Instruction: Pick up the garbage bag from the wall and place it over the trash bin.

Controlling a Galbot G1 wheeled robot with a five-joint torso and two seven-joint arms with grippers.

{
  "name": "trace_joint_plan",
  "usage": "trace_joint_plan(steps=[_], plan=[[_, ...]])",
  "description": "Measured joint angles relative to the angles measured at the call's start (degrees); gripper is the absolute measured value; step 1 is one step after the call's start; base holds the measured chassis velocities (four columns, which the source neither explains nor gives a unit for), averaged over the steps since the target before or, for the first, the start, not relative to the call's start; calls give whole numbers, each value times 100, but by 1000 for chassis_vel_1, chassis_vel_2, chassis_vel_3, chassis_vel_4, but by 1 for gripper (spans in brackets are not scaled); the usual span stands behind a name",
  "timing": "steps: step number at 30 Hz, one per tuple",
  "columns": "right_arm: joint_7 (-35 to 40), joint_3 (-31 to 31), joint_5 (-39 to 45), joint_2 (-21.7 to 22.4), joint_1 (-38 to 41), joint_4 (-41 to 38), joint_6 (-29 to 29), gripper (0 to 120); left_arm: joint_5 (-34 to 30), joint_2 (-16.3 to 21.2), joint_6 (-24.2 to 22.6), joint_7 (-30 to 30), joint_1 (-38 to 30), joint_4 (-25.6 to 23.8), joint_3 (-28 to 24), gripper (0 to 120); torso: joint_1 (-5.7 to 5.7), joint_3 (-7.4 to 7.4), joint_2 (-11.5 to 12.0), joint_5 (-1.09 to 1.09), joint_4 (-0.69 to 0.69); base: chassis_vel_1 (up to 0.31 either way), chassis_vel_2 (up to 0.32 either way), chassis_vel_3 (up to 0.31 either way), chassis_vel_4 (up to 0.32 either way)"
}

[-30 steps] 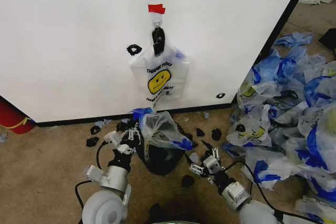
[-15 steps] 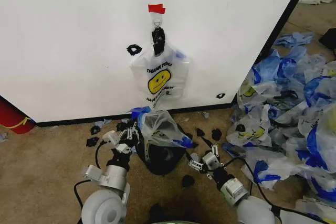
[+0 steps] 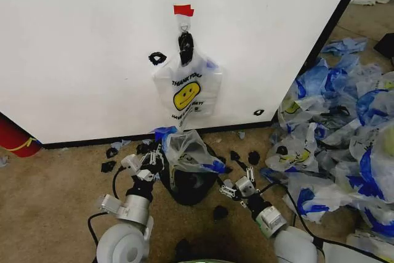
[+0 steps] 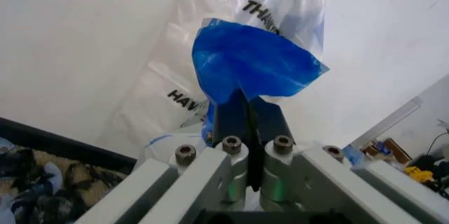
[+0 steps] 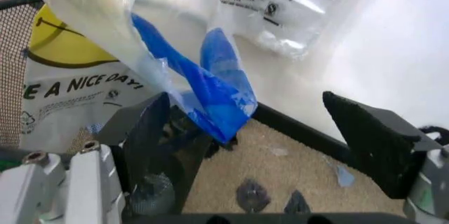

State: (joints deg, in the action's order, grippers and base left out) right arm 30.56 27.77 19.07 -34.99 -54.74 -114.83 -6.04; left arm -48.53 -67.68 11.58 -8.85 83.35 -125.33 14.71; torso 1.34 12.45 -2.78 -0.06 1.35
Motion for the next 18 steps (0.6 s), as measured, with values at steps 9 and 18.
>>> trace_joint_plan(steps=[9,18], plan=[[12,-86,5,103,2,-125,20,83,4,1,9,5,-12,1,16,0,0,0,0,0,0,0,0,0,0],[13,-298,3,167,-222,-239,25,82,4,4,9,6,-49,33,-6,0,0,0,0,0,0,0,0,0,0]])
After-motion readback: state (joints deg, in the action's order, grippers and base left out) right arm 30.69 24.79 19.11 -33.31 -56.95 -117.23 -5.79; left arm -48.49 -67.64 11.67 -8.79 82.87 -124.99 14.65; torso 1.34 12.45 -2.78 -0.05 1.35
